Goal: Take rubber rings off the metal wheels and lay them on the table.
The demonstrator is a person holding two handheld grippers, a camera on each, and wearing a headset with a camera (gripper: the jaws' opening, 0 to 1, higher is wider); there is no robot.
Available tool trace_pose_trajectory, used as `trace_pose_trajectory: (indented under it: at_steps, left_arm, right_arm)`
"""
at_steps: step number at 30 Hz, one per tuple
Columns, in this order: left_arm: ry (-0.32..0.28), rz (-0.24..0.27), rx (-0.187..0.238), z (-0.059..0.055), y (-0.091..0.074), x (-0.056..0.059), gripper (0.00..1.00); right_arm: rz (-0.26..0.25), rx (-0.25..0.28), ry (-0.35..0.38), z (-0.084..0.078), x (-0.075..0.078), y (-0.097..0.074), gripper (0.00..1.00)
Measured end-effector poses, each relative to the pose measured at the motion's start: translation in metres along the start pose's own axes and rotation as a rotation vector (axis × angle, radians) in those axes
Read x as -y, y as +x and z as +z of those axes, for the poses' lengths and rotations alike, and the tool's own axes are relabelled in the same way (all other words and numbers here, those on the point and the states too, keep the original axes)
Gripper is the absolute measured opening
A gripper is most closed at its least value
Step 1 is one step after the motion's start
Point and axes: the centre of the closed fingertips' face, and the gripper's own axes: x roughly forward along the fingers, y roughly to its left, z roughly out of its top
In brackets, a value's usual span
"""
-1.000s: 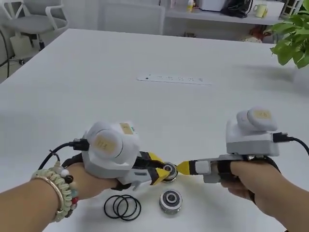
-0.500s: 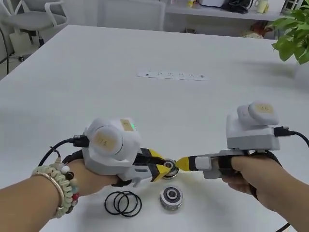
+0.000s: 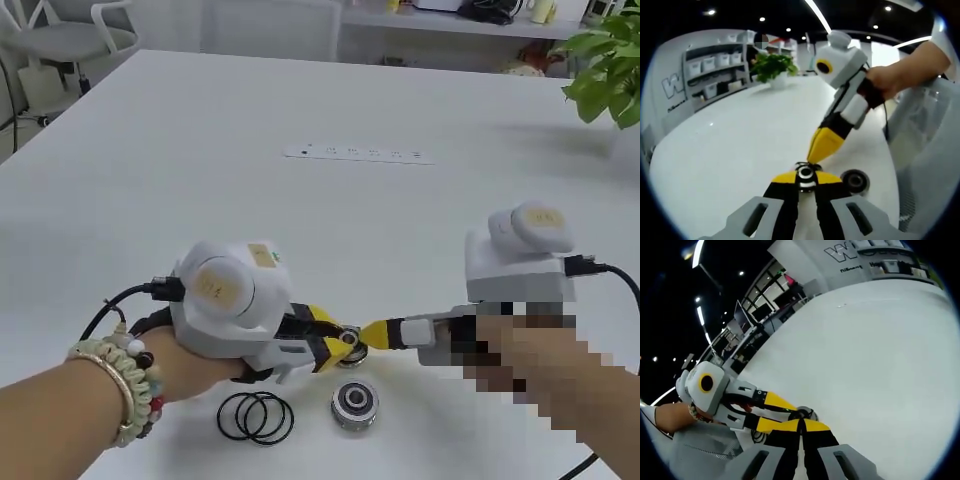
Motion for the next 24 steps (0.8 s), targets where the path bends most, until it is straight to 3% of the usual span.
trace_pose_trajectory:
  at_steps: [5,6,8,10,12,13,16,19,24]
  left_arm:
    - [0.000,0.000,0.000,0.000,0.000,0.000,0.12]
    - [-0.001,0.000,0.001,0.000,0.000,0.000,0.12]
    - [-0.002,0.000,0.001,0.000,0.000,0.001,0.12]
    - [0.010,0.002,0.001,0.000,0.000,0.001,0.12]
    - [0.019,0.004,0.000,0.001,0.000,0.001,0.12]
    - [0.017,0.004,-0.001,0.001,0.000,0.001,0.12]
    - [0.031,0.009,-0.004,0.001,0.000,0.002,0.13]
    - [0.104,0.013,-0.011,0.001,0.001,0.003,0.13]
    - [0.066,0.007,-0.027,0.003,0.002,0.002,0.13]
  right_arm:
    - [0.022,0.017,-0.004,0.003,-0.007,0.001,0.00]
    - [0.072,0.032,0.002,0.007,-0.016,0.002,0.00]
    - [0.019,0.032,-0.023,0.009,-0.012,0.002,0.00]
    - [-0.027,-0.024,-0.070,0.000,-0.001,0.006,0.00]
    - [-0.014,-0.035,-0.047,-0.003,0.001,0.008,0.00]
    - [-0.006,0.000,-0.033,0.002,-0.001,0.009,0.00]
    - [-0.018,-0.001,-0.036,0.004,0.001,0.004,0.00]
    - [-0.026,0.004,-0.027,0.004,0.005,0.002,0.00]
    - [-0.033,0.009,-0.020,0.003,0.003,-0.001,0.00]
